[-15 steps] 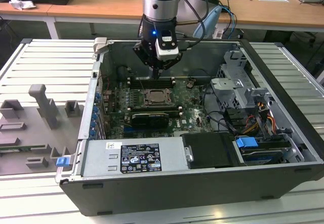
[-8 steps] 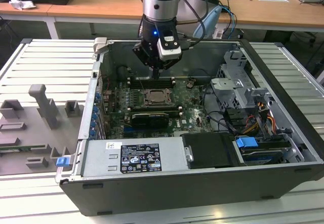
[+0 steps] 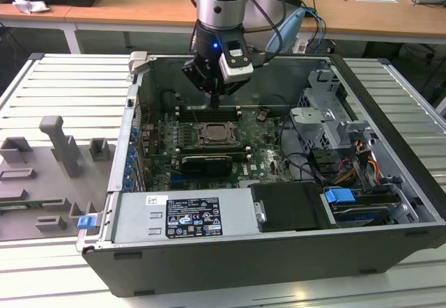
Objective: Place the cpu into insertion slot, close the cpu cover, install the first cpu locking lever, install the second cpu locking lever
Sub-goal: 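Install the first cpu locking lever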
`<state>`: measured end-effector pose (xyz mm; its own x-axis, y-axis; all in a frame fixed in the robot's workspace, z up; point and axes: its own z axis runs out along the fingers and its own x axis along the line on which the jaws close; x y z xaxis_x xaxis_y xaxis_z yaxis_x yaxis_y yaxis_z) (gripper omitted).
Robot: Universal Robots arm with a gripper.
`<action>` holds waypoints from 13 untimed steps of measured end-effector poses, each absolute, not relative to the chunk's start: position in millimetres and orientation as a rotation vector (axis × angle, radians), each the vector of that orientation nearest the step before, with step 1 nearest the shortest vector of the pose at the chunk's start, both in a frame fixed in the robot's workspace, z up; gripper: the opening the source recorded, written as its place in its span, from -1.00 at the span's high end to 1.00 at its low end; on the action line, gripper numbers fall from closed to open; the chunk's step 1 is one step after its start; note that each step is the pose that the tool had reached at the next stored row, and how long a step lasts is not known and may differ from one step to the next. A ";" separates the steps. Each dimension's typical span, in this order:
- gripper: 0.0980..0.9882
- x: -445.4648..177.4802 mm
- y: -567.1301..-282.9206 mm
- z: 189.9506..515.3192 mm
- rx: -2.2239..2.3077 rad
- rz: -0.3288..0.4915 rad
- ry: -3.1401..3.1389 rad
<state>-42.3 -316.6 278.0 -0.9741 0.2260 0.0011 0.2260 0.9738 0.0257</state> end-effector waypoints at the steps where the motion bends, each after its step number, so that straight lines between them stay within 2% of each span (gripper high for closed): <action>1: 0.98 -42.3 -316.6 278.0 0.333 0.040 3.122; 13: 0.98 -42.3 -316.6 278.0 0.077 0.040 3.141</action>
<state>-42.3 -316.6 278.0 -0.9988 0.0493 0.0011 0.0493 0.9985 0.0257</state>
